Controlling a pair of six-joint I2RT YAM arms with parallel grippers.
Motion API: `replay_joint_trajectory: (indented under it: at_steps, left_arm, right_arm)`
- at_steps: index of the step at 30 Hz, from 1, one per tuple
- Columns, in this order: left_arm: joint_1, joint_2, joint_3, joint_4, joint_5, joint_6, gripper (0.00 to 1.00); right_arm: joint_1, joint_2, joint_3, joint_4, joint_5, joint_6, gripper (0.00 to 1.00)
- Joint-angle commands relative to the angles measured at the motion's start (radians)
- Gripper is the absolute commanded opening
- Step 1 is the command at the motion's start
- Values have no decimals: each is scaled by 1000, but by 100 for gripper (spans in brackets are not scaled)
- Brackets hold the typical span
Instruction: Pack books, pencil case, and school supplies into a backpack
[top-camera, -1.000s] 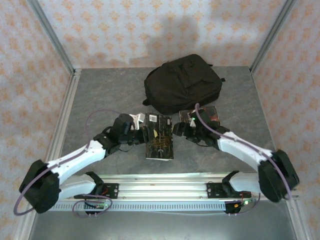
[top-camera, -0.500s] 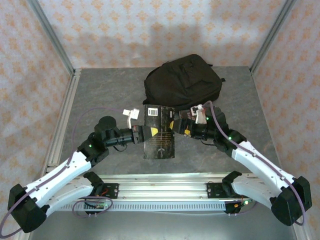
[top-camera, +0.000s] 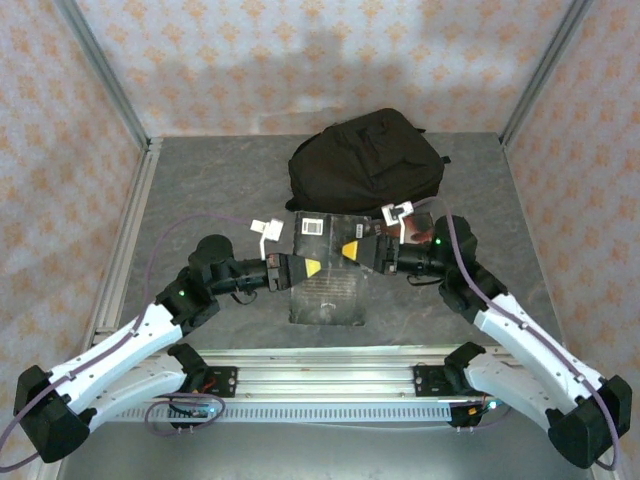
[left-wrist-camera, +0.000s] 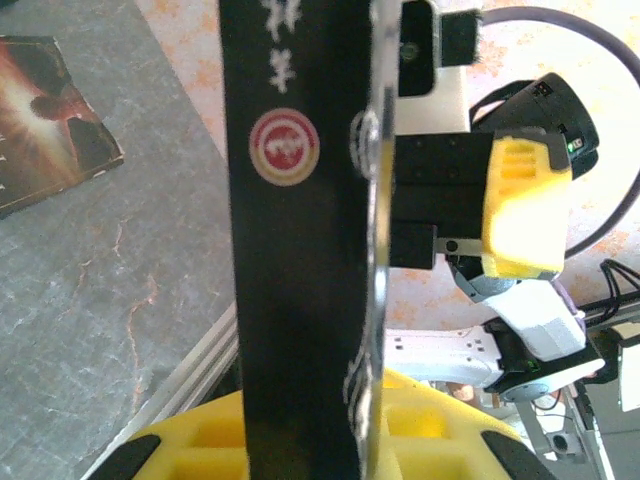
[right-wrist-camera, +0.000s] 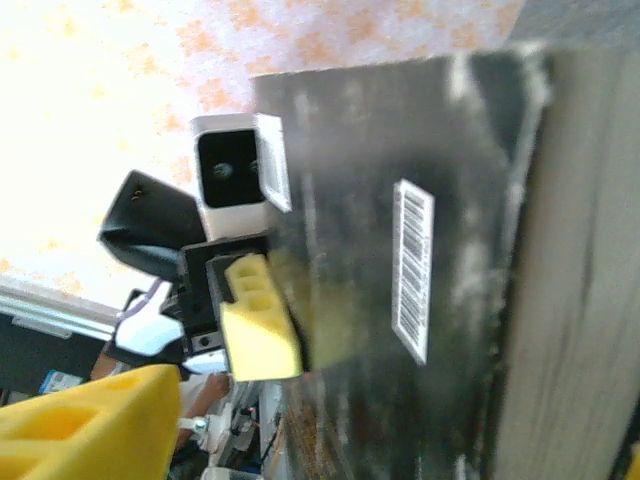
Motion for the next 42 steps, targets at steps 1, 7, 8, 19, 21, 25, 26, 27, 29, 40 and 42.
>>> replay_joint_trajectory:
  at_steps: [1,7,8,19,21,25,26,27,29,40,42]
  left_arm:
    - [-5,11,36,110,0,-19,0]
    - [-5,32,17,146,-26,-35,0]
    - [-5,39,15,144,-31,-38,0]
    - [0,-30,-59,6,-391,-160,71]
    - [0,-43,-135,71,-501,-290,74]
    - [-7,-6,-217,296,-583,-476,77]
    - [-10,6,-195,291,-575,-469,78]
    - [-15,12,-175,278,-573,-461,78]
    - [-23,15,-158,273,-584,-460,80]
    - [-104,168,-70,367,-639,-493,90]
    - [-119,213,-28,388,-635,-466,89]
  right_arm:
    - [3,-29,50,-32,-74,-47,64]
    - [3,-28,66,-114,9,-82,18]
    - [2,-24,76,-142,40,-97,8]
    - [-1,-112,12,-146,663,158,0]
    - [-1,-143,-49,-43,753,272,0]
    - [0,-182,-141,130,892,440,0]
    - [1,-190,-147,146,919,454,0]
    - [0,-196,-146,152,943,456,0]
    - [0,-202,-148,172,972,467,0]
    - [5,-149,-161,314,997,545,0]
    - [7,-142,-160,326,987,550,0]
